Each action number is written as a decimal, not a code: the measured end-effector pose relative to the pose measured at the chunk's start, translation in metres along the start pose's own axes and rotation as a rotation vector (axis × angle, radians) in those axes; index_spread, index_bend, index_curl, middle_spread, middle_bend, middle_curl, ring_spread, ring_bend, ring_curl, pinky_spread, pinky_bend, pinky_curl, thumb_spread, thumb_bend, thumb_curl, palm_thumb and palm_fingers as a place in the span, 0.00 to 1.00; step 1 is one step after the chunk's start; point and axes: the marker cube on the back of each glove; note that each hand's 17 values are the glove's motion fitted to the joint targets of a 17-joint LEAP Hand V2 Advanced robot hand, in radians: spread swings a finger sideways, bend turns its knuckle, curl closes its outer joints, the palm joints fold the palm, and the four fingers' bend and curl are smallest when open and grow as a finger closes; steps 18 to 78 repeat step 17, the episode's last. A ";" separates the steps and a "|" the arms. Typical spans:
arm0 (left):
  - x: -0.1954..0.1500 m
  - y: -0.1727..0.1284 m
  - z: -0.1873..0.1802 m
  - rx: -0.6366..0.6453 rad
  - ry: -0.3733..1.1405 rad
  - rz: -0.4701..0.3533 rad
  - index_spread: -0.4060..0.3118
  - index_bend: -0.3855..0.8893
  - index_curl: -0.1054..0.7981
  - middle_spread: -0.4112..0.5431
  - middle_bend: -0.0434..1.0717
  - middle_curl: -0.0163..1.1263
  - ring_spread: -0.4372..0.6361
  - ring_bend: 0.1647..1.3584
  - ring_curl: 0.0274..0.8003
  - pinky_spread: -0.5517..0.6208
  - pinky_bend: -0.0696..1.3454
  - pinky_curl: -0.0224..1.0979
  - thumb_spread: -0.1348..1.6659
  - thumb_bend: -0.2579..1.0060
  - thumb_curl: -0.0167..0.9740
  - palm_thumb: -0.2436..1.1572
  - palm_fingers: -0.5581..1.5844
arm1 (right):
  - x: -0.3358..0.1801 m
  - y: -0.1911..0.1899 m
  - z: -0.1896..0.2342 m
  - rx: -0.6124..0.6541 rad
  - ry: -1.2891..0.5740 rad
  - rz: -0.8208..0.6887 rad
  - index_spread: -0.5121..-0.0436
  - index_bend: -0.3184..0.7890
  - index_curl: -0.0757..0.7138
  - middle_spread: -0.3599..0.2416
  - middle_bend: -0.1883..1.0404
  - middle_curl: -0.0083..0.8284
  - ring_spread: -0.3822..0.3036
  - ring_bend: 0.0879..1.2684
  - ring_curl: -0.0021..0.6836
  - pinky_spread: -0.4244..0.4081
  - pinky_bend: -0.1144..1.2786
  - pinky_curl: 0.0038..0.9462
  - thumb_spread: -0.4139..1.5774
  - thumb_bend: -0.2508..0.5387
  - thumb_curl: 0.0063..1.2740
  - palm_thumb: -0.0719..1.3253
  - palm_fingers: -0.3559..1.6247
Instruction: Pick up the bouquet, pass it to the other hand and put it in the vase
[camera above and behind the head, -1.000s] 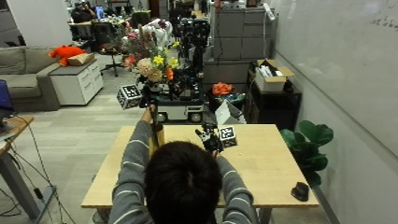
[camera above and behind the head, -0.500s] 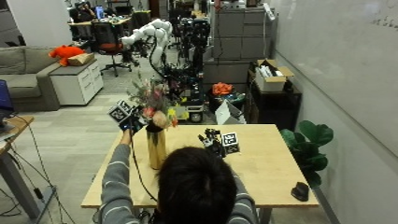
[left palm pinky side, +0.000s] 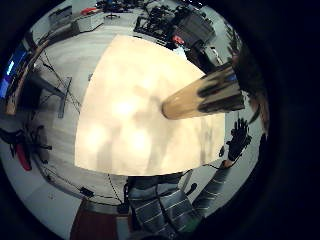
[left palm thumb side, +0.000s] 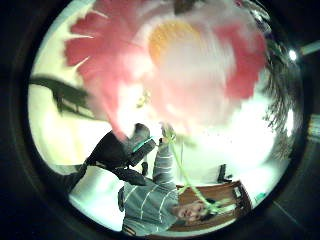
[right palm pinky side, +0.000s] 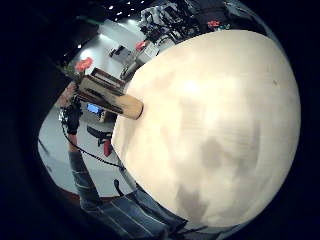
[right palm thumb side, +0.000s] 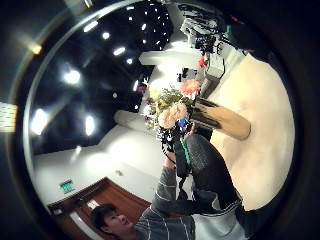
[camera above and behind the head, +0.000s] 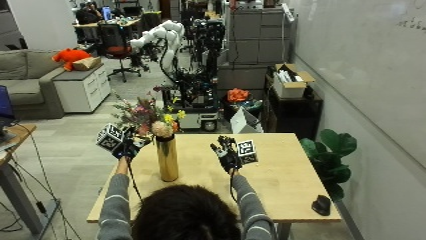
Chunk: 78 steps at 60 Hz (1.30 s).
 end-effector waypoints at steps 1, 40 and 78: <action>-0.006 -0.006 0.000 0.059 -0.052 -0.055 0.80 0.34 0.21 0.88 0.19 0.25 0.89 0.29 0.30 0.91 0.27 0.28 0.51 0.18 0.37 0.36 0.16 | -0.003 0.000 0.000 -0.004 -0.014 -0.010 0.38 0.42 0.48 0.41 0.31 0.43 0.42 0.18 0.48 0.68 0.24 0.37 0.74 0.29 0.30 0.49 0.44; 0.042 0.040 -0.007 0.316 -0.025 0.060 0.78 0.36 0.18 0.83 0.21 0.25 0.86 0.30 0.30 0.88 0.25 0.29 0.51 0.17 0.37 0.36 0.19 | 0.004 -0.009 0.001 0.014 0.051 -0.012 0.38 0.42 0.47 0.42 0.31 0.44 0.43 0.17 0.48 0.67 0.23 0.37 0.74 0.29 0.30 0.49 0.45; 0.042 0.040 -0.007 0.316 -0.025 0.060 0.78 0.36 0.18 0.83 0.21 0.25 0.86 0.30 0.30 0.88 0.25 0.29 0.51 0.17 0.37 0.36 0.19 | 0.004 -0.009 0.001 0.014 0.051 -0.012 0.38 0.42 0.47 0.42 0.31 0.44 0.43 0.17 0.48 0.67 0.23 0.37 0.74 0.29 0.30 0.49 0.45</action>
